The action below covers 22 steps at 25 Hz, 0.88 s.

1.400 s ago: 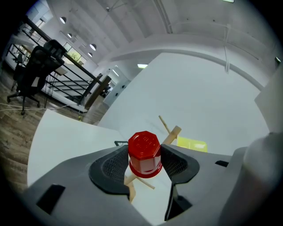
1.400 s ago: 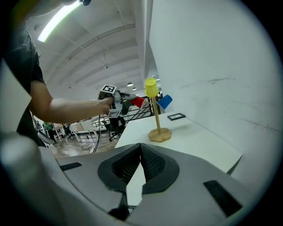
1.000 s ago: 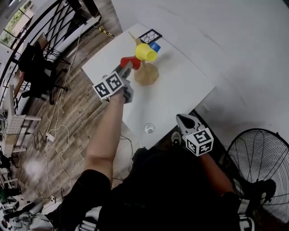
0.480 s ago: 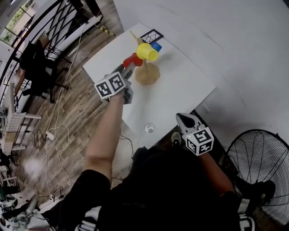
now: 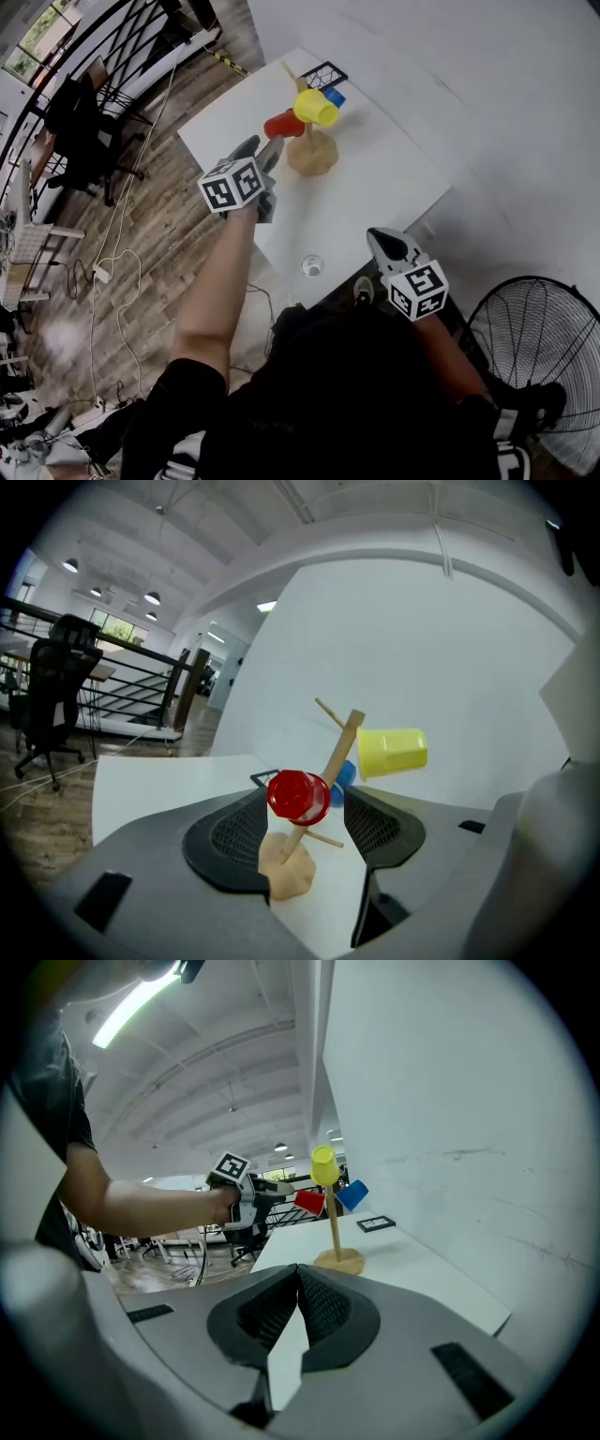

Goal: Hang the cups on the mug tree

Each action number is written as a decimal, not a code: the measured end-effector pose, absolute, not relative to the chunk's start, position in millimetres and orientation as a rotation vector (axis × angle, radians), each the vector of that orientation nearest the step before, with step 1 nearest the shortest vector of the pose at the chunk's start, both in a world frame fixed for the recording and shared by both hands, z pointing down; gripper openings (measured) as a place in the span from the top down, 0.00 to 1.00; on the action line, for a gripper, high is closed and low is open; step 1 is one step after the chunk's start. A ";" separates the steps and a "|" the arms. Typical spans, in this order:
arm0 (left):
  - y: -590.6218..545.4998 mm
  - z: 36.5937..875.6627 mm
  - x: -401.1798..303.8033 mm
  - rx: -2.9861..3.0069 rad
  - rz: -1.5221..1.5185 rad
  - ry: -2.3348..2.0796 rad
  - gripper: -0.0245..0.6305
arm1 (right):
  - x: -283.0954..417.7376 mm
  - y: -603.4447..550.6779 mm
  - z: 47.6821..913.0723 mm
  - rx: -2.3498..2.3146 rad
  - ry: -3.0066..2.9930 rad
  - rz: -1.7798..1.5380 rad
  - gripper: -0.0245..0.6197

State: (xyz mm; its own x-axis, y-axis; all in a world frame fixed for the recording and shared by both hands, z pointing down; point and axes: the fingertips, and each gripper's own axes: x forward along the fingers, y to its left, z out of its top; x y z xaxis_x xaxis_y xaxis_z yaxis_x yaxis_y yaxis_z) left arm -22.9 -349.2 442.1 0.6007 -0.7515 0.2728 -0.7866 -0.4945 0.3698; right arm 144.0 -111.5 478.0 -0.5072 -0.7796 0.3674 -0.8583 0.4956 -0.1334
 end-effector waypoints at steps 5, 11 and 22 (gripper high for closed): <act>-323.4 441.0 -34.9 2.400 0.159 -1.238 0.57 | 141.8 -124.7 453.0 1.439 -2.517 0.405 0.95; -284.9 436.9 -51.4 2.410 0.197 -1.210 0.67 | 137.3 -137.6 425.7 1.476 -2.599 0.409 0.95; -207.0 447.5 -74.2 2.431 0.379 -1.268 0.94 | 105.8 -147.0 431.6 1.325 -2.621 0.344 0.95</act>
State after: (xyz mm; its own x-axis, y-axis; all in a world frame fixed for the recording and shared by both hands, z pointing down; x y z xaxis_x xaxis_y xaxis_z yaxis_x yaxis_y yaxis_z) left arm -74.2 -207.0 447.5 0.5587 -0.7268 0.3996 -0.8268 -0.5259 0.1995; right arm 105.8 -147.0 431.6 -0.5851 -0.7661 0.2660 -0.8088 0.5752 -0.1226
